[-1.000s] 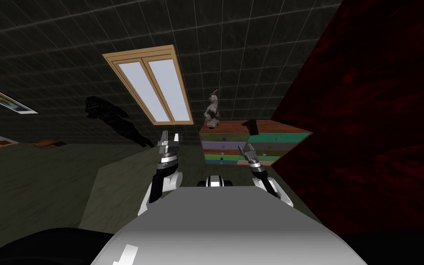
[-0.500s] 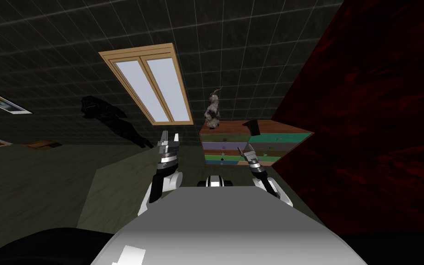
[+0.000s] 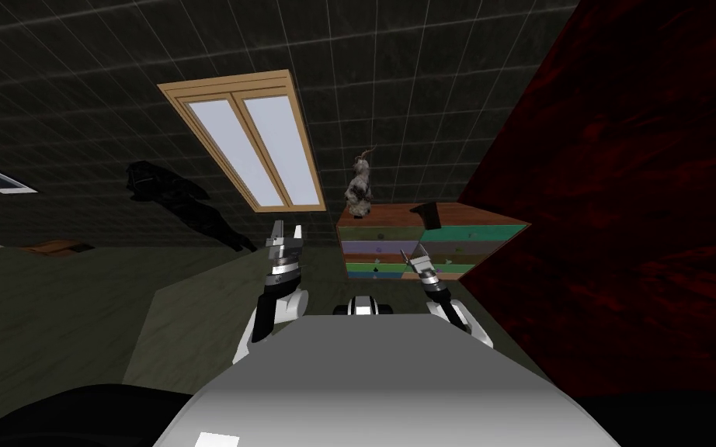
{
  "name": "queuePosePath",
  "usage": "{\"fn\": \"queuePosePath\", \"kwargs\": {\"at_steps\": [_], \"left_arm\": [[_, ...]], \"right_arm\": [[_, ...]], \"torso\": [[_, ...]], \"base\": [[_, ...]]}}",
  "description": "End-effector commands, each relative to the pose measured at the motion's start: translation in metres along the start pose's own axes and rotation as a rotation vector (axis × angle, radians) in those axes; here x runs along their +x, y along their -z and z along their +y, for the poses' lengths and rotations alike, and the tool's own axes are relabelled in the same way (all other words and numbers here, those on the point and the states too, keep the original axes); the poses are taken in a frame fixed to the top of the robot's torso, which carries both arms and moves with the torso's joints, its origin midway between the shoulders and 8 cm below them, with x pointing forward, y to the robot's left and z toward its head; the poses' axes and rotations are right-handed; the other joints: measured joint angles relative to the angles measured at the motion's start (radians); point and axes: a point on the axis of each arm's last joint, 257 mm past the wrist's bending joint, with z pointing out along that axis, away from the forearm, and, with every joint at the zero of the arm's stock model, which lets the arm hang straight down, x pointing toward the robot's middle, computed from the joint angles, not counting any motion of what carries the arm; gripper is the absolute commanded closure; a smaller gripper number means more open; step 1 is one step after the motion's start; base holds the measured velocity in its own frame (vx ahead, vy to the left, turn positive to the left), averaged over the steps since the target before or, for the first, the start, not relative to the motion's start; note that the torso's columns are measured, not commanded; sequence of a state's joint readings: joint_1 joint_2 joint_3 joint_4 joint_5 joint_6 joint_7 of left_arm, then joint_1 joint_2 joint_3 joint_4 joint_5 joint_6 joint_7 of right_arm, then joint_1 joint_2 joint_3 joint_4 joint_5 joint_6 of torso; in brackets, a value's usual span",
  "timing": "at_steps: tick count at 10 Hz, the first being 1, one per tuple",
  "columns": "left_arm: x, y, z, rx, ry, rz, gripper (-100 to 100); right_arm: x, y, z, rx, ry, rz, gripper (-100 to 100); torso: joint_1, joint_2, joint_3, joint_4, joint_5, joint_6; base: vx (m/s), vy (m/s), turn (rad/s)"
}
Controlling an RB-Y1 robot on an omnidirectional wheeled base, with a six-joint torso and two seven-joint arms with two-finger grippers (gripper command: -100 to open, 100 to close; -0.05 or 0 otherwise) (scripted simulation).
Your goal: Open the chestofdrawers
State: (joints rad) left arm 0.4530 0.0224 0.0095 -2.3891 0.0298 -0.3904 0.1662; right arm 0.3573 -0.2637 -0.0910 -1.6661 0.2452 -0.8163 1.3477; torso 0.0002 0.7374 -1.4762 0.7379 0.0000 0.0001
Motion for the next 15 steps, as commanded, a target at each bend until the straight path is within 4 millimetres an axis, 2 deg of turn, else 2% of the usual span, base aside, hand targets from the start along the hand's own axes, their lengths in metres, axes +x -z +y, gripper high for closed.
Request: {"fn": "queuePosePath", "kwargs": {"at_steps": [1, 2, 3, 5, 6, 9, 10, 15], "left_arm": [[0.000, 0.000, 0.000, 0.000, 0.000, 0.000, 0], [0.000, 0.000, 0.000, 0.000, 0.000, 0.000, 0], [0.000, 0.000, 0.000, 0.000, 0.000, 0.000, 0], [0.000, 0.000, 0.000, 0.000, 0.000, 0.000, 0], [0.000, 0.000, 0.000, 0.000, 0.000, 0.000, 0], [0.000, 0.000, 0.000, 0.000, 0.000, 0.000, 0], [0.000, 0.000, 0.000, 0.000, 0.000, 0.000, 0], [0.000, 0.000, 0.000, 0.000, 0.000, 0.000, 0]], "right_arm": [[0.005, 0.001, 0.001, -0.006, 0.080, 0.004, -100], [0.005, 0.001, 0.001, -0.006, 0.095, 0.004, -100], [0.015, 0.005, 0.004, -0.018, 0.133, 0.015, -100], [0.015, 0.005, 0.004, -0.019, 0.188, 0.015, -100], [0.024, 0.009, 0.007, -0.030, 0.216, 0.025, -100], [0.024, 0.009, 0.007, -0.031, 0.284, 0.024, -100], [0.033, 0.013, 0.010, -0.043, 0.320, 0.033, -100], [0.042, 0.017, 0.014, -0.056, 0.452, 0.038, -100]], "torso": [[0.000, 0.000, 0.000, 0.000, 0.000, 0.000], [-0.001, 0.001, 0.001, 0.000, 0.000, 0.000], [-0.002, 0.003, 0.001, 0.001, 0.000, 0.000], [0.000, 0.000, 0.000, 0.000, 0.000, 0.000], [-0.001, 0.000, 0.000, 0.000, 0.000, 0.000], [0.000, 0.001, 0.000, 0.000, 0.000, 0.000], [-0.001, 0.003, 0.001, 0.001, 0.000, 0.000], [0.000, 0.000, 0.000, 0.000, 0.000, 0.000]], "base": [[0.031, 0.021, -0.001], [0.006, 0.004, 0.003], [0.034, 0.027, -0.064], [0.037, 0.021, -0.015], [0.051, 0.022, -0.056], [0.035, 0.021, -0.010], [0.051, 0.021, -0.081], [0.045, 0.023, -0.025]]}}
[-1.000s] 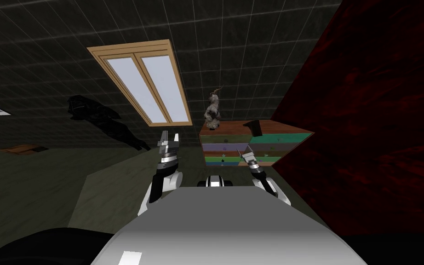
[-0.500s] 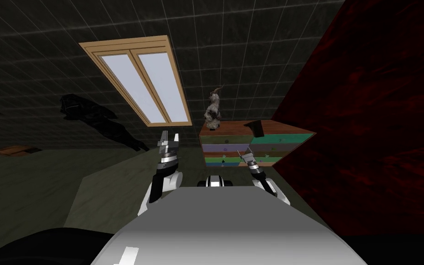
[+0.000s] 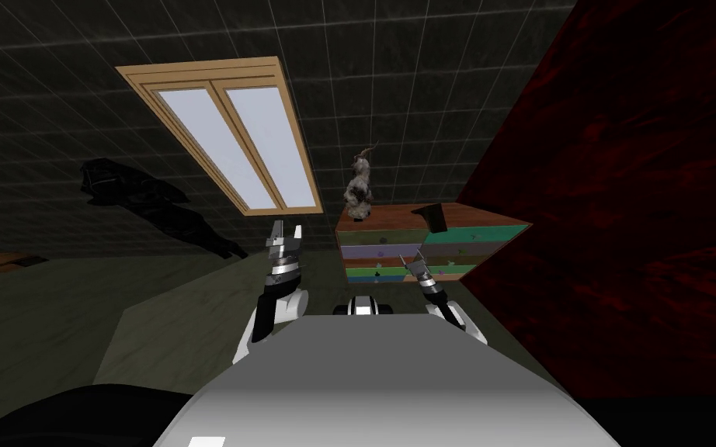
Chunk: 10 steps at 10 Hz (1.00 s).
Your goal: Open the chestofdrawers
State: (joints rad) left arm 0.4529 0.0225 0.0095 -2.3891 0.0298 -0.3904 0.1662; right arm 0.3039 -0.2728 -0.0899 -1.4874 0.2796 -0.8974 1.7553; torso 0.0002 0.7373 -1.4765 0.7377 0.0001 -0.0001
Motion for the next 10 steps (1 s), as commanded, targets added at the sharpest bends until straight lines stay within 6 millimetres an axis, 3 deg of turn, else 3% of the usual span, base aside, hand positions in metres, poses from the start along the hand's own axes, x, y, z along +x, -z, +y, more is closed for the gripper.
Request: {"fn": "queuePosePath", "kwargs": {"at_steps": [1, 10], "left_arm": [[0.000, 0.000, 0.000, 0.000, 0.000, 0.000, 0], [0.000, 0.000, 0.000, 0.000, 0.000, 0.000, 0]], "right_arm": [[0.007, 0.005, 0.009, -0.013, 0.070, 0.006, -100], [0.023, 0.015, 0.031, -0.042, 0.285, 0.020, -100]], "torso": [[-0.001, 0.002, 0.001, 0.001, 0.000, 0.000], [0.000, 0.002, 0.001, 0.001, 0.000, 0.000]], "base": [[0.049, 0.026, -0.066], [0.047, 0.015, -0.035]]}}
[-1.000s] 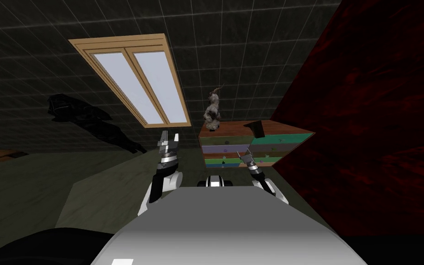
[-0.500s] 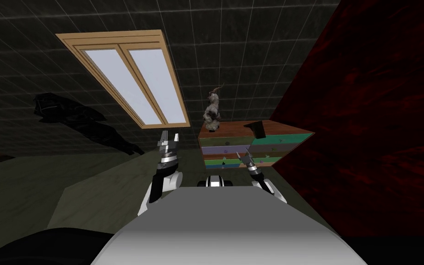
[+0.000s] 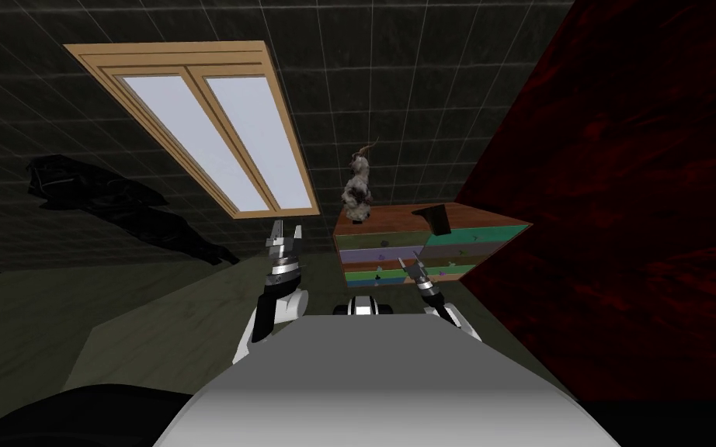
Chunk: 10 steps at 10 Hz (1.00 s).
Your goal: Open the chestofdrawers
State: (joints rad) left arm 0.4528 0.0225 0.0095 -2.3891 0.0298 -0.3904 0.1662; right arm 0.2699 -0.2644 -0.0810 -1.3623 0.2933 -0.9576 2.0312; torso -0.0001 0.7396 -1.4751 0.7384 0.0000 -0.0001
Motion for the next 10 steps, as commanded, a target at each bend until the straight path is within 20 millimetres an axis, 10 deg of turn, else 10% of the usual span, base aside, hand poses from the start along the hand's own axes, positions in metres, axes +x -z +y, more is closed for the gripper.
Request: {"fn": "queuePosePath", "kwargs": {"at_steps": [1, 10], "left_arm": [[0.000, 0.000, 0.000, 0.000, 0.000, 0.000, 0], [0.000, 0.000, 0.000, 0.000, 0.000, 0.000, 0]], "right_arm": [[0.003, 0.003, 0.009, -0.009, 0.063, 0.004, -100], [0.007, 0.014, 0.045, -0.036, 0.231, 0.020, -100]], "torso": [[0.000, -0.002, -0.001, 0.000, 0.000, 0.000], [0.000, -0.001, -0.001, 0.000, 0.000, 0.000]], "base": [[0.055, 0.019, -0.059], [0.054, 0.013, -0.043]]}}
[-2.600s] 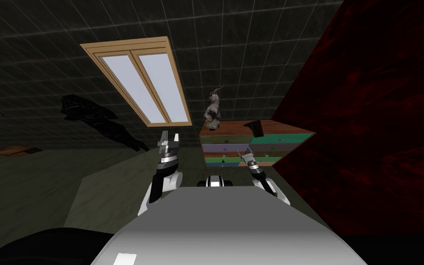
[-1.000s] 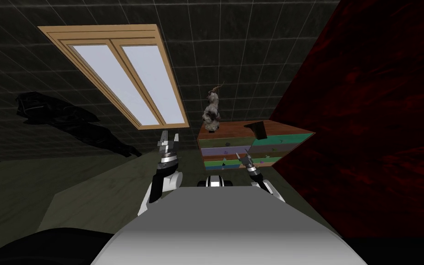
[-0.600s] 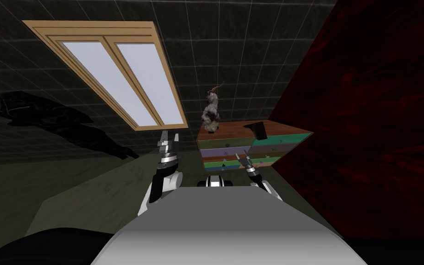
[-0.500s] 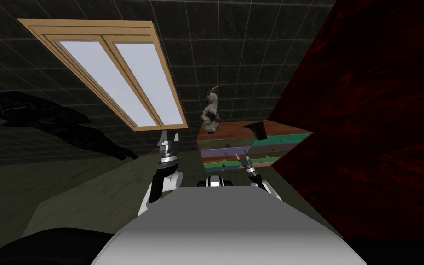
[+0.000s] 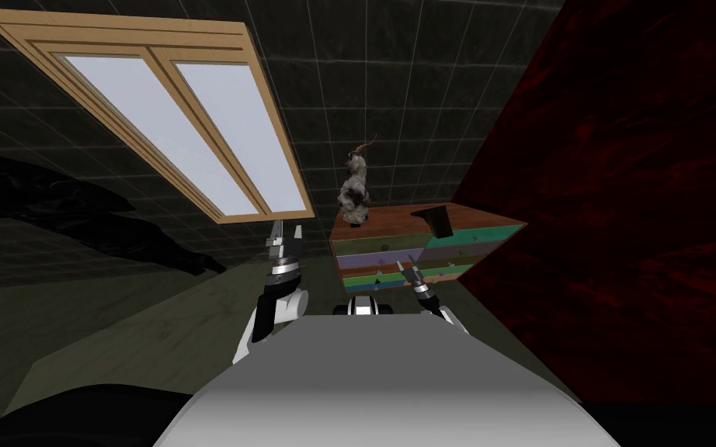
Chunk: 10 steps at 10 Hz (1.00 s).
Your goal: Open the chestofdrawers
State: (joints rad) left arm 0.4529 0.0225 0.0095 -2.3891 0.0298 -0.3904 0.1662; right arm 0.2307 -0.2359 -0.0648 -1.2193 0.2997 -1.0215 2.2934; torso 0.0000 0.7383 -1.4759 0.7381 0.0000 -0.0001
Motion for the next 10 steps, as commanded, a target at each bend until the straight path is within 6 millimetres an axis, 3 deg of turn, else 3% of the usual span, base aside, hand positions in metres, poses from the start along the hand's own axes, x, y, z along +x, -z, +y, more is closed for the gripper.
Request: {"fn": "queuePosePath", "kwargs": {"at_steps": [1, 10], "left_arm": [[0.000, 0.000, 0.000, 0.000, 0.000, 0.000, 0], [0.000, 0.000, 0.000, 0.000, 0.000, 0.000, 0]], "right_arm": [[-0.002, 0.002, 0.011, -0.006, 0.055, 0.004, -100], [-0.028, 0.005, 0.050, -0.005, 0.169, 0.032, -100]], "torso": [[0.001, -0.002, -0.001, 0.000, 0.000, 0.000], [0.000, 0.000, 0.000, 0.000, 0.000, 0.000]], "base": [[0.062, 0.016, -0.036], [0.052, 0.007, -0.047]]}}
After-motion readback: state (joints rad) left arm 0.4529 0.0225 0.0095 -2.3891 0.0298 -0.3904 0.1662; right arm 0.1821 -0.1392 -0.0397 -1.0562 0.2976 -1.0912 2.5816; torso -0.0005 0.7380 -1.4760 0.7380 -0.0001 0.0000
